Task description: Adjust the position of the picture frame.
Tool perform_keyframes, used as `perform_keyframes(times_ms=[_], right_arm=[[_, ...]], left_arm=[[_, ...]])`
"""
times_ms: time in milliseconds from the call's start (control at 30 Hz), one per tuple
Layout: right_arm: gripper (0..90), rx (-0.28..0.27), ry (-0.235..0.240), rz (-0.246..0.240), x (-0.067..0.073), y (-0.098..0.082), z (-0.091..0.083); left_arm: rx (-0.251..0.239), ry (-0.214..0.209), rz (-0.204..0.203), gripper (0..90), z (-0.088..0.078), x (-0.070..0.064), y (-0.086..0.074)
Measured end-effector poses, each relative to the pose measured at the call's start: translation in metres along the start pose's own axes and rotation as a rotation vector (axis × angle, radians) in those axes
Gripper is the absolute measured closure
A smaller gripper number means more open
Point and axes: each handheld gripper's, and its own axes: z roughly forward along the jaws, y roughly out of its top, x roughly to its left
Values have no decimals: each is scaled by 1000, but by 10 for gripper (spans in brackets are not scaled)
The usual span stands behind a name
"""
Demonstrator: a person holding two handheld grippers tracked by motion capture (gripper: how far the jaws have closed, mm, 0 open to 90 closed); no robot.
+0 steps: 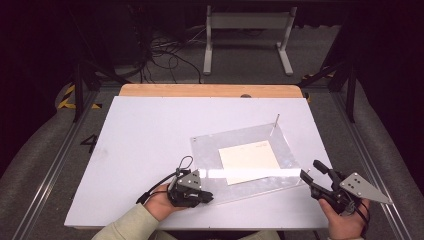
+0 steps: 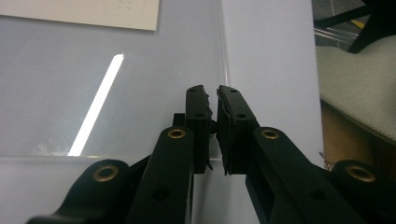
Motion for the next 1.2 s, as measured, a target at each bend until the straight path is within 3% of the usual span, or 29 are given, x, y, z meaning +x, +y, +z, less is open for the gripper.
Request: perform_keyframes(times_ms=[233,367,467,500,600,633,667,733,900,1067,1200], right_arm=[[405,61,-37,30,-7,-4,0],[407,100,-45,37,-8,-8,3],[411,119,-47,41,-9,-9,5],[418,132,-50,48,-10,-10,6],[464,190,-54,68,-13,-15,11],[494,199,-57,74,-13,-16,12],[569,231,-59,68,-14,-18,15],[639,257,-68,67,-15,-19,16],[837,299,-96,33,-15,-19,20],[844,317,-111,-15,-16,-10,29],[847,318,-122,-32,-20,-3,37]], left_arm=[[-1,-77,28,820,7,-10,3],[-8,-117,5,716,6,-8,3],[-9,-118,0,618,5,-7,3],[-29,-121,-12,618,2,-5,3],[-80,-93,-40,547,-7,0,2],[-102,-63,-48,527,-11,2,0],[-114,-41,-59,515,-14,4,-1],[-140,-2,-91,505,-22,9,-5],[-170,29,-110,505,-31,13,-11],[-161,73,-159,504,-37,21,-19],[-156,90,-172,505,-40,25,-22]])
